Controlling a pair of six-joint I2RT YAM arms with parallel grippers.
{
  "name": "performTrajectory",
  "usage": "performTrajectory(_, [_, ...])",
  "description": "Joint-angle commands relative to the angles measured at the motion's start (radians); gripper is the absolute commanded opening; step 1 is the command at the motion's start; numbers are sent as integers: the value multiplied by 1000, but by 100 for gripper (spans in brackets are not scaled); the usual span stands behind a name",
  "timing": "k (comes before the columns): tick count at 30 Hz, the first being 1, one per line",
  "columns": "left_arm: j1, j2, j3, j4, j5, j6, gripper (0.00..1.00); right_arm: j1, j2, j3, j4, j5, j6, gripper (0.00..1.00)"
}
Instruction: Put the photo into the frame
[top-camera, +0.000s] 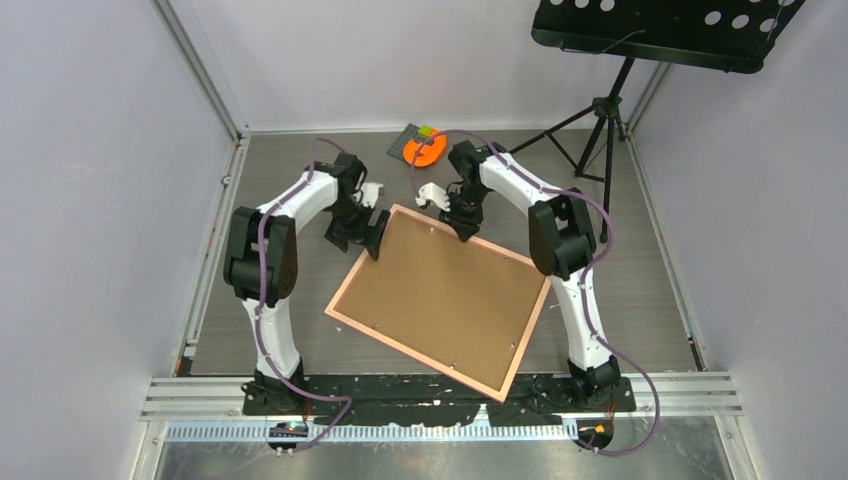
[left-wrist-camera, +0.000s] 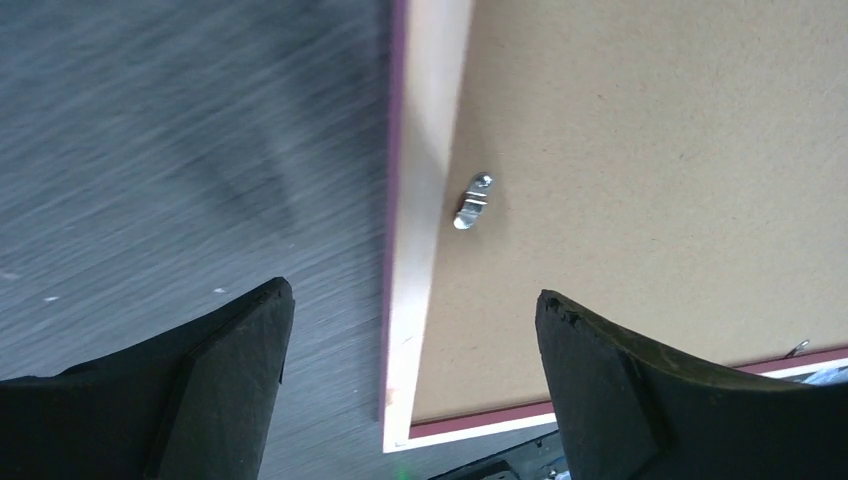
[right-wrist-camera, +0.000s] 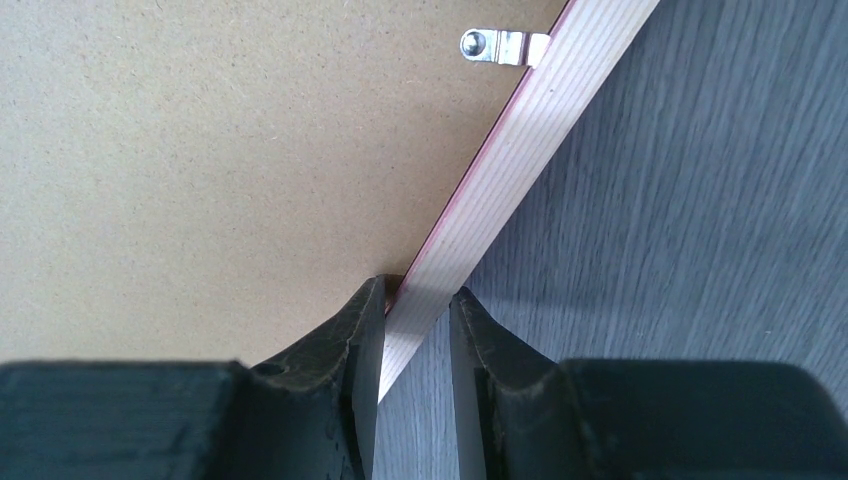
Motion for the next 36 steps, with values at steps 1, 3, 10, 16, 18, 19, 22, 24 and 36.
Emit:
performTrajectory(1, [-23,-16,-48,41,23,22,87,30,-39,8,35,-40,-59,6])
performTrajectory(3, [-23,-19,-63,49,16,26,83,31,-28,29,31,-39,-55,6])
performTrajectory(10, [-27,7,-52,63,-28,17,73,31,-22,42,27,-51,-40,6])
performTrajectory(16, [-30,19,-54,85,-62,-2,65,32,-39,11,26,-70,-45,6])
performTrajectory(18, [-30,20,-57,92,-73,-7,64,31,-41,7,27,-72,-45,6])
performTrajectory(19, [-30,21,-57,96,-75,-12,63,32,-41,7,27,-73,-44,6])
performTrajectory(22, [-33,22,-54,105,-84,-25,60,33,-40,7,28,-80,-40,6])
performTrajectory(24, [-36,21,-55,113,-94,-30,59,32,-41,4,28,-79,-38,6])
performTrajectory(36, [-64,16,-75,133,-106,-57,56,33,-45,-11,34,-74,-34,6])
